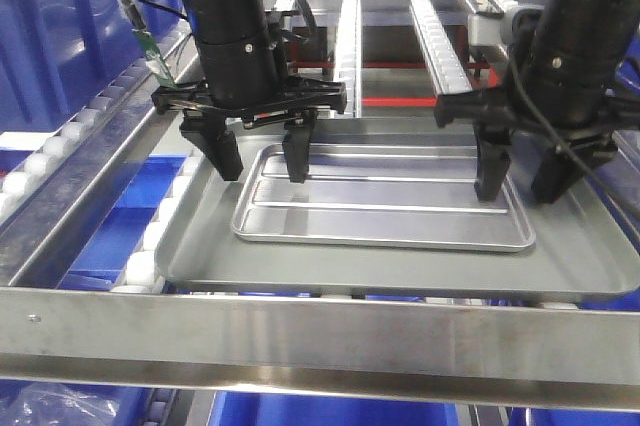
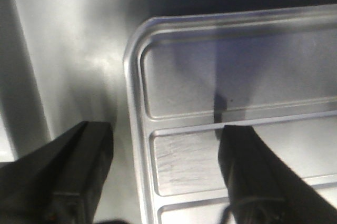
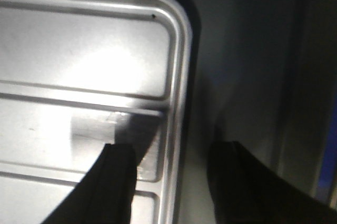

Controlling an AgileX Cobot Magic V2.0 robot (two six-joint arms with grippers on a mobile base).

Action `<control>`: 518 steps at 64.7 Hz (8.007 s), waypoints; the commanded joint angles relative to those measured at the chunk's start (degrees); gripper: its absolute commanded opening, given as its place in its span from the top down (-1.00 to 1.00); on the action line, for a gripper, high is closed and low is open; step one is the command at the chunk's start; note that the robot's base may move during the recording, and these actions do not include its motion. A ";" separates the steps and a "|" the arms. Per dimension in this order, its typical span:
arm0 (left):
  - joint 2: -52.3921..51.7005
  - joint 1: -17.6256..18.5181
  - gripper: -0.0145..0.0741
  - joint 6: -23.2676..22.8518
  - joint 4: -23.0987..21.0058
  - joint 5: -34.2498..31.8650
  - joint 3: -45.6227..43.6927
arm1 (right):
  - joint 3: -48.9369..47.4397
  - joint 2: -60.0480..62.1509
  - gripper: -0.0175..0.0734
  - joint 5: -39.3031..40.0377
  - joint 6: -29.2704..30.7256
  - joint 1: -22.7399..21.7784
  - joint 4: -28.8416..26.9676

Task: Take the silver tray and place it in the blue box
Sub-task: 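Lower both grippers onto opposite edges of the top silver tray, then close both grippers on the top silver tray's edges, then lift the silver tray with both grippers off the stack, then hold the tray in both grippers while the base drives to the blue bin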

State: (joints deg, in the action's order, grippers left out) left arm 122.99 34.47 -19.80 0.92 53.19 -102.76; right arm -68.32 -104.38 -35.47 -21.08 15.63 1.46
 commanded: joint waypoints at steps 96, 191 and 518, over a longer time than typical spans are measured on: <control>-37.98 2.17 0.91 -1.09 3.57 1.80 25.96 | 2.36 27.21 0.49 -11.17 0.00 8.20 1.00; -41.82 7.71 0.89 -11.03 9.77 6.67 21.67 | -4.13 34.83 0.49 -20.43 -3.98 13.24 6.43; -41.10 7.71 0.91 -11.03 8.91 6.16 21.67 | -4.13 34.83 0.49 -20.82 -3.98 13.19 6.43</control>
State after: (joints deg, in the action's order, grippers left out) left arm 83.32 41.75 -32.26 7.54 59.43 -79.40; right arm -70.08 -71.32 -59.48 -25.42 29.37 5.31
